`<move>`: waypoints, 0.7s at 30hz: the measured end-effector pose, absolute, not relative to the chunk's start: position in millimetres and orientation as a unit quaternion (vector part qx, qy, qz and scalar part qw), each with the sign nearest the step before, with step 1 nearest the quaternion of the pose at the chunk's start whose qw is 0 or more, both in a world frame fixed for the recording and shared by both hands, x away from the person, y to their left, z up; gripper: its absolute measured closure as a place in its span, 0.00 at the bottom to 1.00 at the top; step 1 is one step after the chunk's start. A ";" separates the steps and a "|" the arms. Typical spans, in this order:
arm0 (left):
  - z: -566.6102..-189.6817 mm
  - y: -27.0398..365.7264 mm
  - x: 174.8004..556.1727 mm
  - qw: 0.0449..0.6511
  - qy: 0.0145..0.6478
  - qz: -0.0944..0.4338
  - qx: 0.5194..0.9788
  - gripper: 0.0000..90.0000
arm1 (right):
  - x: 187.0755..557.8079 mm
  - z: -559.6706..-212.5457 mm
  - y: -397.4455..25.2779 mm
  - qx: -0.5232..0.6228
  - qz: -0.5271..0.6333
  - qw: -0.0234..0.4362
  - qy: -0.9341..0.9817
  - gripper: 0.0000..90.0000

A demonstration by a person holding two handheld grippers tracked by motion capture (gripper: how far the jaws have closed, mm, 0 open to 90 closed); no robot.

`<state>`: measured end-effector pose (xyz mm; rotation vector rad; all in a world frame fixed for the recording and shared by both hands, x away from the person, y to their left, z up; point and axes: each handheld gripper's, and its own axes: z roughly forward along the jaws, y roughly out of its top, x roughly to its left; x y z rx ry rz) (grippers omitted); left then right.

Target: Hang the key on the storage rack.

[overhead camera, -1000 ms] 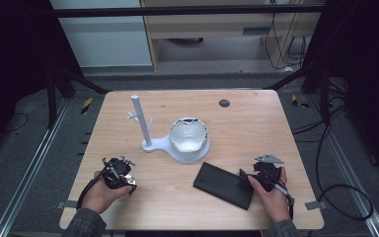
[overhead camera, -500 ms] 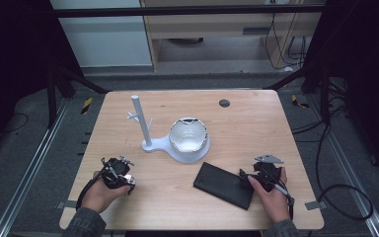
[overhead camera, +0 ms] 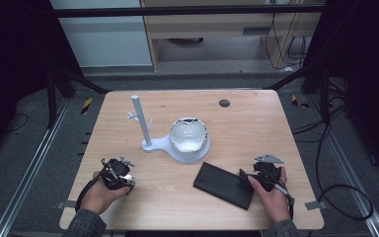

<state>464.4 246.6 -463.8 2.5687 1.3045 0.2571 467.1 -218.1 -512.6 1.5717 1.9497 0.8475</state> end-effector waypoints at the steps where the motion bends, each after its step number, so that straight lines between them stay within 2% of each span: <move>1: -464.4 247.1 464.4 0.125 0.450 0.089 0.880 0.70 | 467.1 -512.6 -218.1 0.576 0.311 0.246 0.715 0.03; 13: -464.9 242.5 461.1 0.130 0.441 0.082 0.884 0.75 | 467.2 -512.7 -218.2 0.575 0.311 0.247 0.716 0.03; 18: -465.8 242.6 461.9 0.139 0.436 0.081 0.885 0.71 | 467.2 -512.7 -218.2 0.575 0.311 0.246 0.716 0.03; 21: -465.6 242.0 462.4 0.136 0.435 0.087 0.886 0.75 | 467.1 -512.7 -218.1 0.575 0.311 0.246 0.715 0.03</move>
